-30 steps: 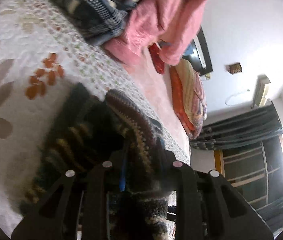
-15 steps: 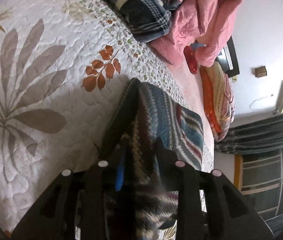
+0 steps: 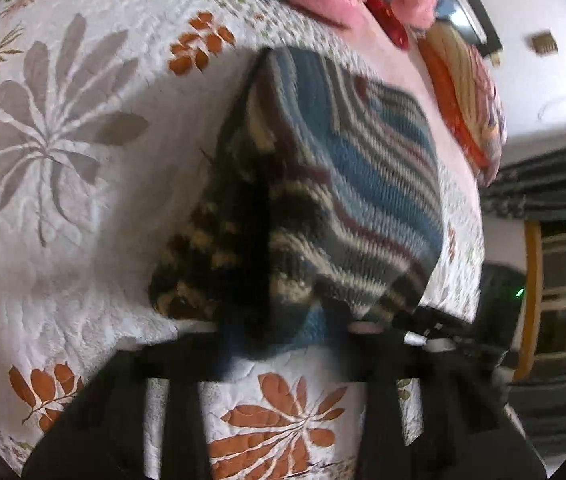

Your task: Fold small clothes

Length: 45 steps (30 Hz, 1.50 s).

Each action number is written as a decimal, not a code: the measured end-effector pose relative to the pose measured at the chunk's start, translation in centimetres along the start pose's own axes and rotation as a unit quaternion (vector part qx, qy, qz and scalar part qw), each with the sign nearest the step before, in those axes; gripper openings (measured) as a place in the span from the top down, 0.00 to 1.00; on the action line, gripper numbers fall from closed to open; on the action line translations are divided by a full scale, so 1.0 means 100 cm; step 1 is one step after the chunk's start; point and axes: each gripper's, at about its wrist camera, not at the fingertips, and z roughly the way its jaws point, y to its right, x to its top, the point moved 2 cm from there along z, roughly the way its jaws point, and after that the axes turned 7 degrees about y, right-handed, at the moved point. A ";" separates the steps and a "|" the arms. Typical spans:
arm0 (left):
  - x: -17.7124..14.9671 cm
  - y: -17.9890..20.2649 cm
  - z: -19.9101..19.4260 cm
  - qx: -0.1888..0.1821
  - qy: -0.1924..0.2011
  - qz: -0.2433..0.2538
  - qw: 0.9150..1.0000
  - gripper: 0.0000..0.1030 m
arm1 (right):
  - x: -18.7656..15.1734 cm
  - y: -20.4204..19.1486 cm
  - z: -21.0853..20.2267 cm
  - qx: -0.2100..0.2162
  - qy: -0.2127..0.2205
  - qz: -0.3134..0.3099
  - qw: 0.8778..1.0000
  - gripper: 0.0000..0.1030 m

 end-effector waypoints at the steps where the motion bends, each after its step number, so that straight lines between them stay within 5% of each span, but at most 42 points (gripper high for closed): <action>1: 0.000 0.001 -0.002 -0.001 0.005 0.003 1.000 0.89 | 0.000 -0.001 -0.001 -0.002 0.000 -0.003 1.000 0.38; 8: -0.005 -0.016 0.002 0.053 -0.022 0.046 0.997 0.90 | -0.001 -0.005 0.006 -0.009 -0.014 -0.006 1.000 0.38; 13: -0.006 -0.026 0.016 0.045 -0.034 0.044 0.997 0.89 | -0.009 0.001 0.013 -0.024 -0.025 -0.012 0.999 0.40; 16: 0.000 -0.023 0.005 -0.004 -0.041 0.056 0.998 0.78 | -0.009 0.000 0.011 -0.022 -0.028 -0.015 0.999 0.40; 18: 0.005 -0.022 -0.009 -0.037 -0.037 0.069 0.996 0.61 | -0.004 -0.004 0.009 -0.014 -0.031 -0.013 0.999 0.39; 19: 0.009 -0.021 -0.020 -0.052 -0.028 0.073 0.996 0.48 | 0.001 -0.005 0.005 -0.004 -0.031 -0.009 0.999 0.39; 22: 0.034 -0.025 -0.051 -0.065 0.034 0.068 0.995 0.38 | 0.017 -0.005 -0.008 0.016 -0.012 -0.009 1.000 0.38; 27: 0.076 -0.026 -0.042 -0.057 0.094 0.020 0.994 0.36 | 0.035 0.007 -0.017 0.023 0.016 0.020 0.999 0.35; 32: 0.104 -0.033 0.015 -0.026 0.081 -0.018 0.996 0.33 | 0.034 0.014 -0.008 0.026 0.011 0.021 0.999 0.34; 36: 0.119 -0.024 0.039 -0.040 0.093 -0.026 0.995 0.41 | 0.029 0.019 -0.003 0.030 0.007 0.019 0.999 0.31; 38: 0.123 -0.017 0.042 -0.043 0.102 -0.016 0.994 0.82 | 0.028 0.022 -0.004 0.030 0.007 0.014 0.999 0.31; 39: 0.122 -0.009 0.038 -0.043 0.115 0.003 0.992 0.90 | 0.027 0.021 -0.004 0.027 0.007 0.010 1.000 0.31; 43: 0.106 0.026 0.005 -0.030 0.193 0.115 0.974 0.90 | 0.024 0.020 -0.005 0.015 0.008 -0.009 1.000 0.30; 45: 0.104 0.022 0.006 0.005 0.189 0.121 0.975 0.90 | 0.023 0.016 -0.004 0.013 0.009 -0.009 1.000 0.30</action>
